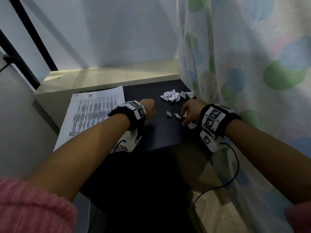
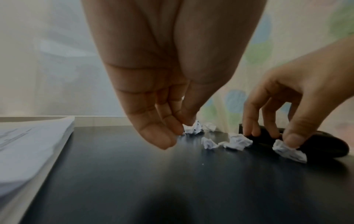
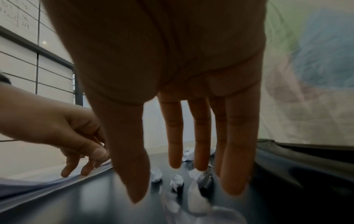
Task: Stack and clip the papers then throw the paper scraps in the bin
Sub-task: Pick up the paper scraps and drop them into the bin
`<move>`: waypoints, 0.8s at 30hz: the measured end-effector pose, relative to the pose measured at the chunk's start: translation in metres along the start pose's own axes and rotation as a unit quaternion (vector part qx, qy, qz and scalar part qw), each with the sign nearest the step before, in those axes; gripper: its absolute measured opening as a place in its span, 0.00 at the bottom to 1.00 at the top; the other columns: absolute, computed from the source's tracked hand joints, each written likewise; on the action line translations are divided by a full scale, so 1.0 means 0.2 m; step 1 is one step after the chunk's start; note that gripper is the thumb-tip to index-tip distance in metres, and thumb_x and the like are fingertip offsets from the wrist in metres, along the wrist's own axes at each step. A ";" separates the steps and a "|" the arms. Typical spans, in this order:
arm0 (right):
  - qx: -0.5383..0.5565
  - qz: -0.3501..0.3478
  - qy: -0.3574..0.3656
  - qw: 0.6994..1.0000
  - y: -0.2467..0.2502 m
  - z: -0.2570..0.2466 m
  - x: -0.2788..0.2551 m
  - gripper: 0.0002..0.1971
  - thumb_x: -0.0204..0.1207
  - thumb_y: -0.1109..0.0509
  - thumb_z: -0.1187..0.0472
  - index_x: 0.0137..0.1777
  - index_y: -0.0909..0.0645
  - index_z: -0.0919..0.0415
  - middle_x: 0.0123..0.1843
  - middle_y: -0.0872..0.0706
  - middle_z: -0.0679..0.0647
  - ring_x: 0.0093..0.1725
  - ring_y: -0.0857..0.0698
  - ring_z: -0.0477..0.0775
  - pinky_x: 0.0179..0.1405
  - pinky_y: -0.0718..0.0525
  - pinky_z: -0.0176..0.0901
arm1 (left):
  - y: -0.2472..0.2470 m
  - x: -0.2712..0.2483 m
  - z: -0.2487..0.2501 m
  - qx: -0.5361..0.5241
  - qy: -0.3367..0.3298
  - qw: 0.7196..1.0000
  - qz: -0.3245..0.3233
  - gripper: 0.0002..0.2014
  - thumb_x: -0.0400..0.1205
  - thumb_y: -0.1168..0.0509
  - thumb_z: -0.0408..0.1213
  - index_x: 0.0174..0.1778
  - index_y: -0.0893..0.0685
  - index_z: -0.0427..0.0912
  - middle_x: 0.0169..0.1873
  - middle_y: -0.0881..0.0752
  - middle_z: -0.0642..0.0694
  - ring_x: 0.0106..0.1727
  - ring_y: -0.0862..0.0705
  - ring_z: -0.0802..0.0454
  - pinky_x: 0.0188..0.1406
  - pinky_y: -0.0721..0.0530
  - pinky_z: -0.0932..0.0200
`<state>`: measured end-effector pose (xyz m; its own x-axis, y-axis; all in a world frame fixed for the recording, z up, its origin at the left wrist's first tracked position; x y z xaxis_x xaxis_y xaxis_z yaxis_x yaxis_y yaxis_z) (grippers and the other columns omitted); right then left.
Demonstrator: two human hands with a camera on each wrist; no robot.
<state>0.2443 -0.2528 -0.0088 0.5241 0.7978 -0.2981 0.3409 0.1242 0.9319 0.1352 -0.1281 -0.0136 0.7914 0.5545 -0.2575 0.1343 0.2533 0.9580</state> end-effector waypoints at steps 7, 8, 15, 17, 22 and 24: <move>0.016 -0.012 -0.014 1.000 -0.06 0.03 0.04 0.10 0.66 0.23 0.68 0.49 0.10 0.62 0.51 0.08 0.59 0.48 0.10 0.54 0.54 0.11 0.48 | -0.04 -0.05 -0.03 -0.010 -0.013 1.000 0.000 0.17 0.83 0.41 0.36 0.61 0.18 0.28 0.62 0.16 0.33 0.63 0.17 0.36 0.61 0.20 0.50; 0.037 0.009 -0.016 0.999 -0.03 0.02 0.05 0.11 0.67 0.24 0.70 0.49 0.10 0.62 0.51 0.08 0.58 0.50 0.10 0.54 0.55 0.11 0.48 | -0.03 -0.06 -0.04 -0.015 -0.013 1.000 0.004 0.16 0.83 0.41 0.36 0.61 0.18 0.28 0.61 0.15 0.34 0.62 0.17 0.36 0.61 0.20 0.50; -0.018 0.054 -0.032 0.998 -0.01 -0.02 0.14 0.19 0.71 0.28 0.66 0.63 0.17 0.60 0.66 0.16 0.57 0.67 0.19 0.58 0.63 0.19 0.44 | 0.03 -0.13 -0.13 -0.059 -0.014 0.998 0.031 0.14 0.84 0.41 0.35 0.59 0.16 0.32 0.61 0.14 0.36 0.63 0.17 0.39 0.62 0.21 0.52; -0.017 0.029 -0.022 0.999 -0.06 -0.06 0.14 0.17 0.75 0.35 0.65 0.63 0.17 0.61 0.63 0.15 0.59 0.64 0.18 0.59 0.61 0.19 0.45 | 0.05 -0.16 -0.18 -0.068 -0.013 0.997 0.036 0.13 0.83 0.41 0.34 0.58 0.15 0.33 0.60 0.14 0.36 0.62 0.17 0.39 0.62 0.22 0.53; 0.024 0.067 -0.002 0.997 -0.03 -0.16 0.17 0.18 0.79 0.43 0.65 0.62 0.16 0.62 0.65 0.15 0.60 0.64 0.18 0.60 0.64 0.23 0.44 | 0.07 -0.25 -0.30 -0.091 -0.006 0.994 0.054 0.13 0.83 0.41 0.34 0.56 0.15 0.32 0.59 0.13 0.37 0.62 0.16 0.41 0.59 0.22 0.56; 0.023 0.122 -0.026 0.992 0.02 -0.15 0.23 0.18 0.78 0.41 0.60 0.65 0.19 0.60 0.68 0.20 0.63 0.66 0.21 0.64 0.69 0.26 0.49 | 0.09 -0.26 -0.33 -0.117 -0.001 0.990 0.072 0.12 0.83 0.41 0.33 0.56 0.16 0.32 0.58 0.13 0.37 0.61 0.16 0.41 0.56 0.22 0.57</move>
<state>0.2457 -0.1971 -0.0131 0.6341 0.7694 -0.0765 0.2334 -0.0962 0.9676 0.0573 -0.1000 0.0090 0.7937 0.5966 -0.1189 -0.1231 0.3489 0.9291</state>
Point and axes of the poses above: each hand's wrist, its own x-axis towards the middle knuckle, its own y-axis out of the back of the hand, z = x × y, the point moved 4 cm from there along x, towards the middle knuckle
